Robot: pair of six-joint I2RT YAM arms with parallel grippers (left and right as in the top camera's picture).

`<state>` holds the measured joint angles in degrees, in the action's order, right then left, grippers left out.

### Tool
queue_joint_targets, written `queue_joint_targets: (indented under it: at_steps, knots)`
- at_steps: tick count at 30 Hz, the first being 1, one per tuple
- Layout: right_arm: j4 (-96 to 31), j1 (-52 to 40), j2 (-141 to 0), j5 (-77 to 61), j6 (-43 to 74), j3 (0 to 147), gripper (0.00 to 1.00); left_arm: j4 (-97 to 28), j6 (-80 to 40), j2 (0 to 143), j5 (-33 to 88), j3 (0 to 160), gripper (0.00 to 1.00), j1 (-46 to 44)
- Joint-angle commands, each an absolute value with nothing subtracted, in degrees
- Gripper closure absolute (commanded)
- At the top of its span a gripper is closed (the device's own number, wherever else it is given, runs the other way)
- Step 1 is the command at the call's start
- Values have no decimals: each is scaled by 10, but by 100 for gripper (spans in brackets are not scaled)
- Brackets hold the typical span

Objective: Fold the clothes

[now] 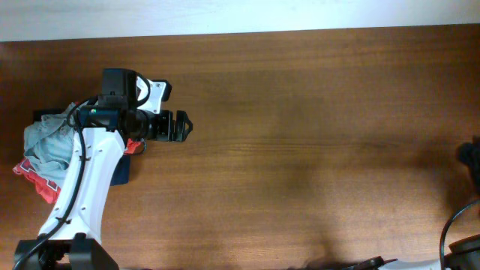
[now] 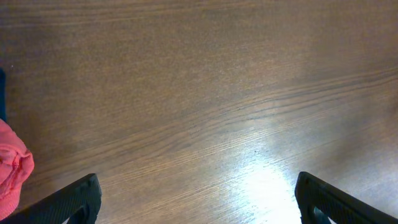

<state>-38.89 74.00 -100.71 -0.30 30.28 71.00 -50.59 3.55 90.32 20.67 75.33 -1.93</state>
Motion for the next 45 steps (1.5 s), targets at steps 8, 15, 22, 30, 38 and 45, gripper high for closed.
queue_joint_targets:
  at_steps: [8,15,22,30,38,45]
  knots:
    - [-371,739,-1061,22,308,720,24,-511,32,904,217,760,1,-22]
    - [-371,739,-1062,-38,307,739,96,-511,32,904,217,760,1,-22]
    - [-409,700,-1025,-300,308,837,96,-505,32,904,217,760,1,-22]
    - [-483,526,-935,-343,281,931,96,-504,32,904,217,760,1,-22]
    - [-565,256,-869,-212,198,947,96,-505,32,903,217,764,1,-21]
    - [-619,50,-888,-108,178,943,96,-535,33,899,217,826,1,-21]
